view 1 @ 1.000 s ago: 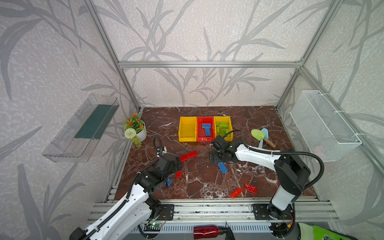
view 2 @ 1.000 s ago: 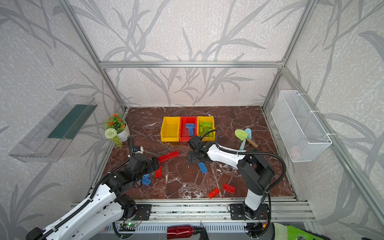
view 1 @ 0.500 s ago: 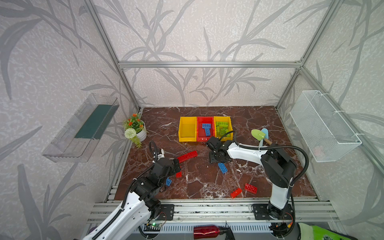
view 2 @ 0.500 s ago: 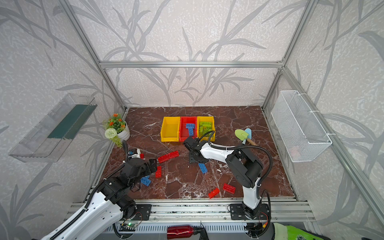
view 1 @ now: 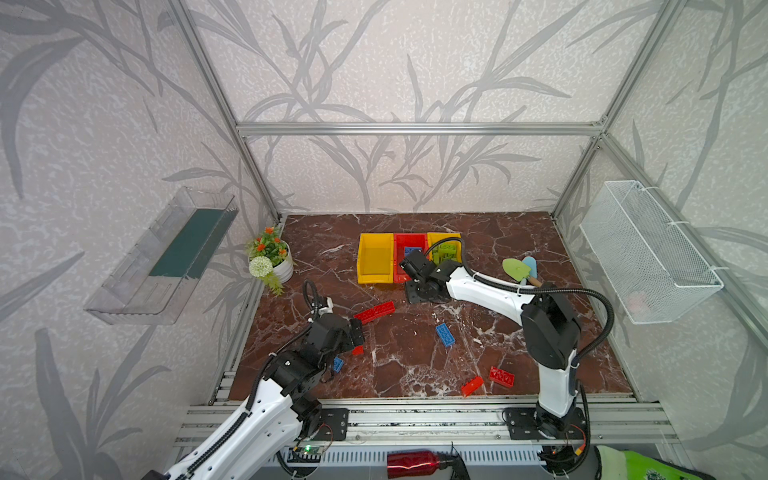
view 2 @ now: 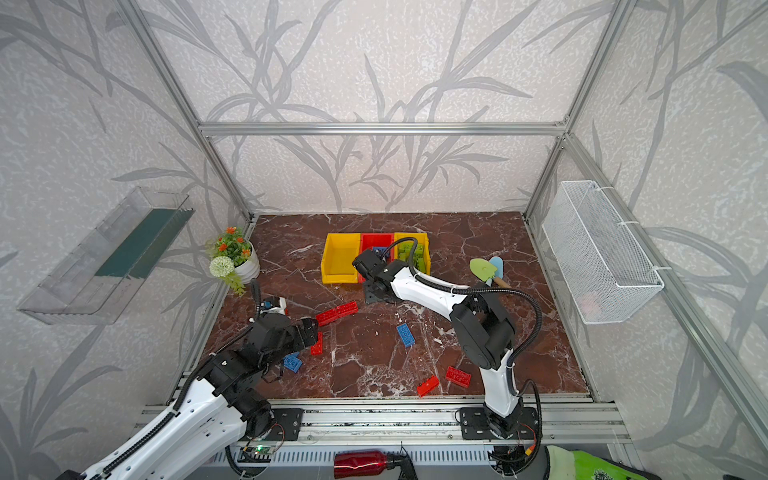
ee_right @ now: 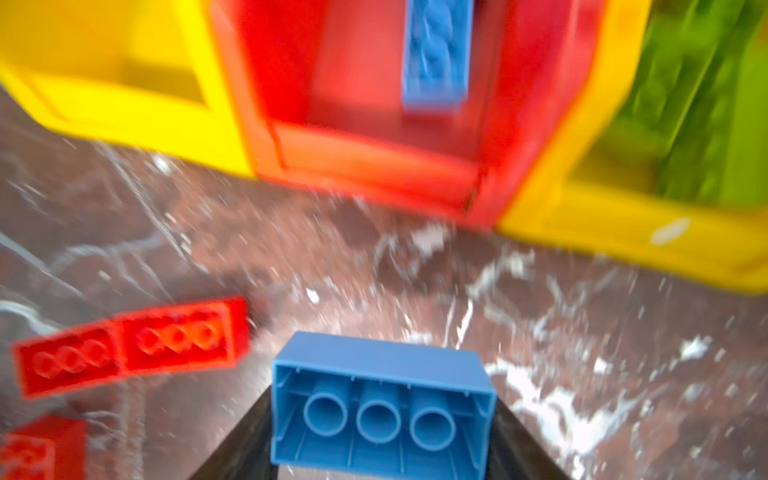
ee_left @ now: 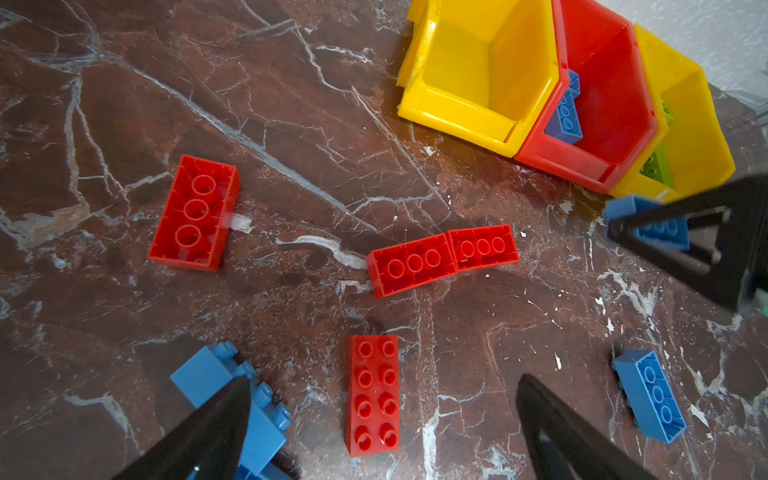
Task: Sort the legos into containers by color
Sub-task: 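Carry the blue brick with the right gripper into the red bin and release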
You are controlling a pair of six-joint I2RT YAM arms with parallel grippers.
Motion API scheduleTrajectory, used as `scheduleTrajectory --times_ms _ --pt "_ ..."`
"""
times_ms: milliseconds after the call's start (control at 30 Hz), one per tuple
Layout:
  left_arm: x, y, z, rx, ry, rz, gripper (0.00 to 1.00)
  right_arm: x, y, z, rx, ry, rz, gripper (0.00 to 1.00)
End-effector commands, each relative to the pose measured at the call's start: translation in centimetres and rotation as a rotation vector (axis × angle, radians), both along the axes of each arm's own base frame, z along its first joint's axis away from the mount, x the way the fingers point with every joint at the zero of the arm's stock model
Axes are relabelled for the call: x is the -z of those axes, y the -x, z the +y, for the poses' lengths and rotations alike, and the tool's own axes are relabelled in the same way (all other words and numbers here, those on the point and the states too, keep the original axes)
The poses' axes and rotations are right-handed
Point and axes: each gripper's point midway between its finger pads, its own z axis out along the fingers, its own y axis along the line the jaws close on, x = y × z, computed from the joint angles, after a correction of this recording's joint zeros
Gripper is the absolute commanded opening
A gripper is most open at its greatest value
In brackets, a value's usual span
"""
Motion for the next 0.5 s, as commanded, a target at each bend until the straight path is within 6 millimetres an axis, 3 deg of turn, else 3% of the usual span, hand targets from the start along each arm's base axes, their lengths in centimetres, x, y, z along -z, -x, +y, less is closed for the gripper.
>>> scheduleTrajectory --times_ms 0,167,300,333,400,467 --pt "-1.7 -0.4 -1.0 0.03 0.033 -0.01 0.99 -1.3 -3.7 -0.2 -0.047 0.059 -0.076 0.43" --pt "-2.4 -1.3 -2.2 0.06 0.049 -0.005 0.99 -1.7 -8.3 0.7 -0.065 0.052 -0.108 0.44" --pt "-3.1 -2.2 -2.9 0.073 0.037 0.004 0.99 -0.9 -11.5 1.5 -0.096 0.033 -0.105 0.49" --pt "-3.3 -2.5 -3.2 0.078 0.035 0.007 0.99 -1.2 -12.1 1.8 -0.104 0.031 -0.109 0.53" --pt "-3.6 -2.9 -3.7 0.092 0.028 0.019 0.99 -1.4 -12.8 2.2 -0.137 0.053 -0.102 0.73" --pt "-3.6 -3.3 -4.1 0.1 0.027 0.035 0.99 -2.3 -12.8 2.3 -0.158 0.069 -0.089 0.84"
